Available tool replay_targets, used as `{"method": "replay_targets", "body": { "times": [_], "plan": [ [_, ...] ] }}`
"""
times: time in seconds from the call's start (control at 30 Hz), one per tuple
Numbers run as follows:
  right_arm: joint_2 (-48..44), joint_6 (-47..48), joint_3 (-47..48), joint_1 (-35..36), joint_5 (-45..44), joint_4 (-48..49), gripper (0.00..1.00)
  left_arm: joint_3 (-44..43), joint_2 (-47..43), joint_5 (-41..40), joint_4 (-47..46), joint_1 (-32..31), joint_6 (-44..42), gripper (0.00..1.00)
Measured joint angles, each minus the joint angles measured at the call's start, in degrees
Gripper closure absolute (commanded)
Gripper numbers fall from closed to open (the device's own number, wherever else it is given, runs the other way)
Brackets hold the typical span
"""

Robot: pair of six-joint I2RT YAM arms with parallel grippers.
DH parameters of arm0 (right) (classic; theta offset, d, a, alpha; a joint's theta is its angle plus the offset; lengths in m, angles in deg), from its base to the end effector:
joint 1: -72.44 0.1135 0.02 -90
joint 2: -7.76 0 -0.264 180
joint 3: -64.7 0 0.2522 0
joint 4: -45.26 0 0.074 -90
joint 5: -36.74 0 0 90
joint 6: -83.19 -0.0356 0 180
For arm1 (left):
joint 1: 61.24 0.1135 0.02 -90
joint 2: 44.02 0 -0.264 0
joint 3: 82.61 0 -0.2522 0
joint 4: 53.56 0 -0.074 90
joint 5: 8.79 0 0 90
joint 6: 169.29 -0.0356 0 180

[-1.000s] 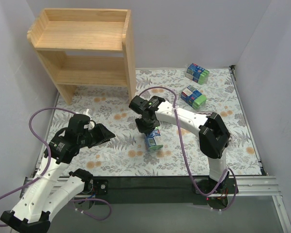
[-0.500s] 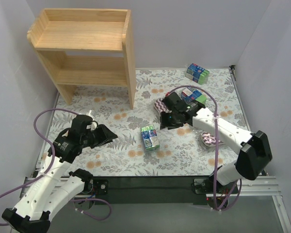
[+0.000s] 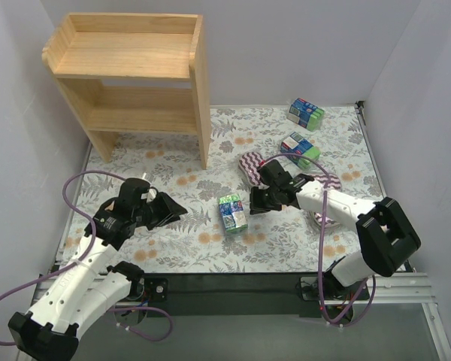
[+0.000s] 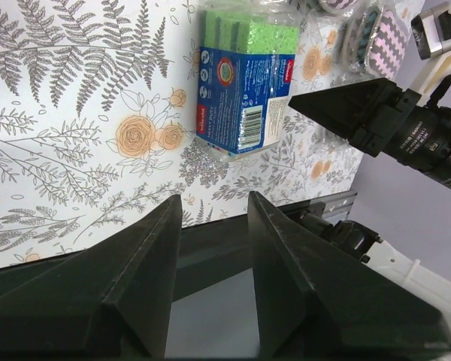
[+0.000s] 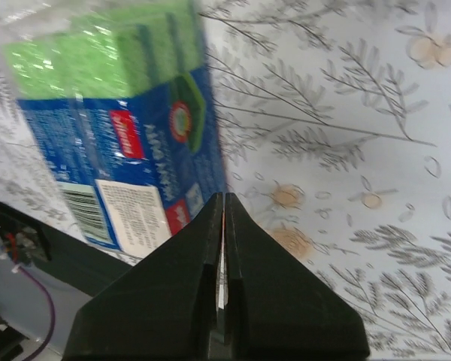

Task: Place and organize the cleaning sponges onto the shelf

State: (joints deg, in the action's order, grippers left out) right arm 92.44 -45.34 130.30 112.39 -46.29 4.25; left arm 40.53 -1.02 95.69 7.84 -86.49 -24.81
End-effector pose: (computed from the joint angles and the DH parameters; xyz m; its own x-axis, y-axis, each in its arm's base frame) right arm 0.2183 0.1885 0.1991 -0.9458 0.0144 -0.3246 -0.1210 0.9116 0.3929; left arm 0.1274 -0.0699 0.2739 -0.8481 -0.4713 -0.2421 -0.2144 0.7231 -0.6566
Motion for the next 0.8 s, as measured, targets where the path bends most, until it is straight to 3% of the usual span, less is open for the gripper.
{"method": "replay_targets", "body": {
  "times": [0.47,0.8],
  "plan": [
    [11.15,-6.03,4.83,10.84,11.10,13.81,0.99,4.17,1.90,0.92,-5.97,0.00,6.58,0.57],
    [11.78,-9.01,5.11,11.45,14.10,17.49,0.99,12.28,5.05,1.81,-11.74,-1.22,9.40,0.46]
  ]
}}
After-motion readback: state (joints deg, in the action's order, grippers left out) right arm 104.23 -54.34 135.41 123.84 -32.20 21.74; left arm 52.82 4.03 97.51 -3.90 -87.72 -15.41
